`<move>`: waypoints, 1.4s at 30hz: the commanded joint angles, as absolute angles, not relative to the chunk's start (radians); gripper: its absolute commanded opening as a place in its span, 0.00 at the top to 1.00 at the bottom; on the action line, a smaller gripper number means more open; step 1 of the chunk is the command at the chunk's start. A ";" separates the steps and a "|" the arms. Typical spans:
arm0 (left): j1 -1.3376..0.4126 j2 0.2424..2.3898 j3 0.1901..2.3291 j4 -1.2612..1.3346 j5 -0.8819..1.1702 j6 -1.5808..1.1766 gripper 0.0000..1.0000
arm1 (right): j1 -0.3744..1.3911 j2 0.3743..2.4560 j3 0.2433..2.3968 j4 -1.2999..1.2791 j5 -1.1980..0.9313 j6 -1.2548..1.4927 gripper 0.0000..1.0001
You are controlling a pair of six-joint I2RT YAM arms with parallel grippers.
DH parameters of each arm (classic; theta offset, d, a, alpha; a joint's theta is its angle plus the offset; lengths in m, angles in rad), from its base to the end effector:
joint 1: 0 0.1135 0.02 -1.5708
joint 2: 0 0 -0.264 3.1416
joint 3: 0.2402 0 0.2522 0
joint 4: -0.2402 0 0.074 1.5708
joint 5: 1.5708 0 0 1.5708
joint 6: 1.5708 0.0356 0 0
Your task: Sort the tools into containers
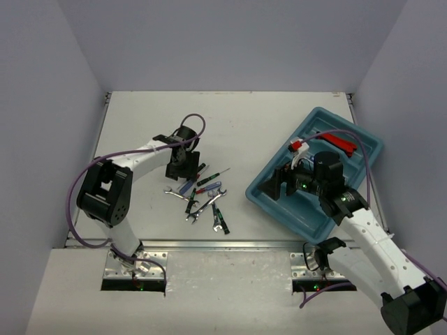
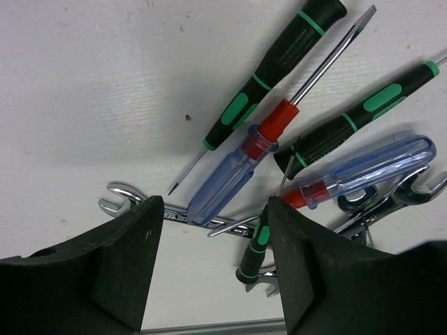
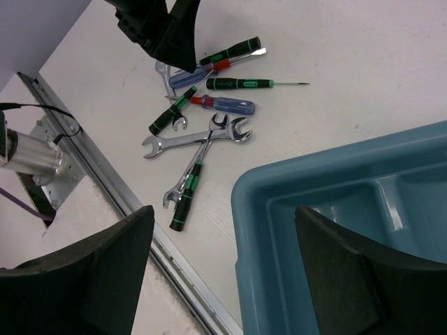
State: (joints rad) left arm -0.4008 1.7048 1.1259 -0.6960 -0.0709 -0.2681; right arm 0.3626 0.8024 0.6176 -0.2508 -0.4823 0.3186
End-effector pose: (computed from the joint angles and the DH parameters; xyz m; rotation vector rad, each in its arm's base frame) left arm 0.3003 -0.1245 0.1866 0.1733 2.8335 -0.0438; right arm 0.1662 0.0807 0.2728 -0.3661 2.0402 0.9109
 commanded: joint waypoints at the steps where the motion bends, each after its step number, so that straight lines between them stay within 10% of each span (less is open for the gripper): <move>1: -0.394 1.724 1.133 -0.670 -0.035 -0.249 0.48 | 0.363 0.790 0.581 -0.195 -0.516 0.295 0.20; 28: -0.385 1.807 1.083 -0.624 -0.030 -0.253 0.71 | 0.364 0.833 0.568 -0.167 -0.650 0.281 0.23; 42: -0.406 1.710 1.102 -0.623 -0.053 -0.256 1.00 | 0.364 0.849 0.582 -0.172 -0.657 0.287 0.23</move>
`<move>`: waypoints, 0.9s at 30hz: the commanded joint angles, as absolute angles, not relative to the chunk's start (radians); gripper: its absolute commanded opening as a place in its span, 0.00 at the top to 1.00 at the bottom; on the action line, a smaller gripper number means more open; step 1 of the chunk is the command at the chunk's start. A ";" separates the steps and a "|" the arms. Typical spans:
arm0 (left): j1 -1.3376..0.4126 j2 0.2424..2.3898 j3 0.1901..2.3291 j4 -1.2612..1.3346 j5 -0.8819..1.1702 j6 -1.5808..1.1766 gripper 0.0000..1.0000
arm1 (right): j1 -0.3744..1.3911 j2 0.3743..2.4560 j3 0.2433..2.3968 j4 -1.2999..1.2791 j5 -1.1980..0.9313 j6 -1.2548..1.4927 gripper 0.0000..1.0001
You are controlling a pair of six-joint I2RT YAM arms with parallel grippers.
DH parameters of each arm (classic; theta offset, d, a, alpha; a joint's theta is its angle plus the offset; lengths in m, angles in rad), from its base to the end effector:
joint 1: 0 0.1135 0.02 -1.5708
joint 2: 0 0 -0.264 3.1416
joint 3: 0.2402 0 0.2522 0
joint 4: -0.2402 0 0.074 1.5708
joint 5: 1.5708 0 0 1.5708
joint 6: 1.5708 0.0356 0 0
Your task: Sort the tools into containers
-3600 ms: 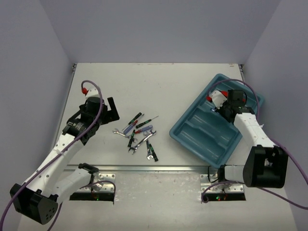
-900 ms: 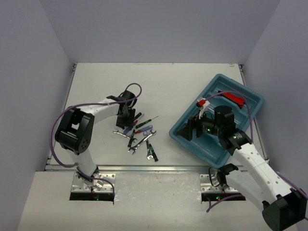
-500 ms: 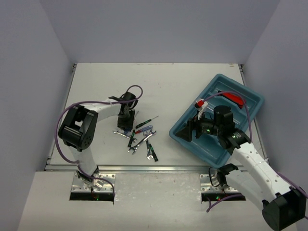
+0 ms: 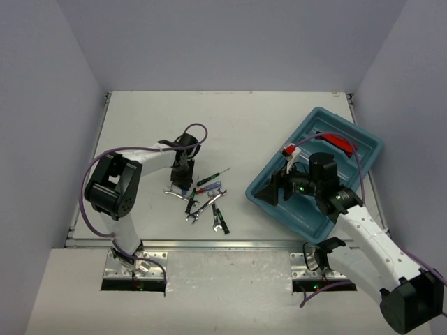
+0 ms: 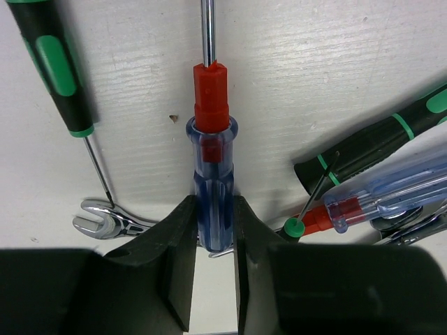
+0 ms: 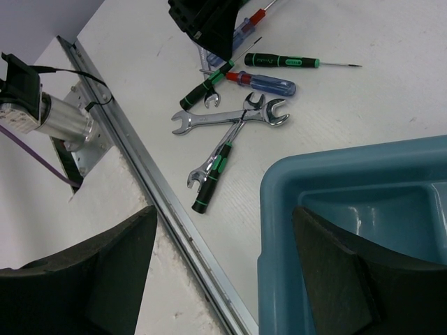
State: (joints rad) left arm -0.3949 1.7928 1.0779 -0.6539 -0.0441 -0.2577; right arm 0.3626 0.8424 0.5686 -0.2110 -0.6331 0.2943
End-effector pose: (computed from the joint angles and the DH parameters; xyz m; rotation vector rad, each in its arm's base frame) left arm 0.3001 -0.1234 0.1484 0.1947 2.9295 -0.0341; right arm 0.1675 0.0861 0.2542 -0.4817 2.0636 1.0492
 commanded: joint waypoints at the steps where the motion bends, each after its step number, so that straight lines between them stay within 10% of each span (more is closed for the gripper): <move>1: -0.407 1.695 1.105 -0.622 -0.055 -0.258 1.00 | 0.364 0.850 0.583 -0.170 -0.658 0.288 0.23; 13: -0.410 1.491 1.133 -0.590 -0.026 -0.271 1.00 | 0.364 0.911 0.573 -0.046 -0.712 0.424 0.21; 27: -0.447 1.251 0.858 0.126 0.698 -0.556 1.00 | 0.446 1.203 0.720 0.381 -0.602 0.773 0.06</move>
State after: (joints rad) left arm -0.4198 1.2602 0.9141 -0.1806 0.4649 -0.4346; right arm 0.4388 1.1494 0.5999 0.2270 -0.7227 0.6698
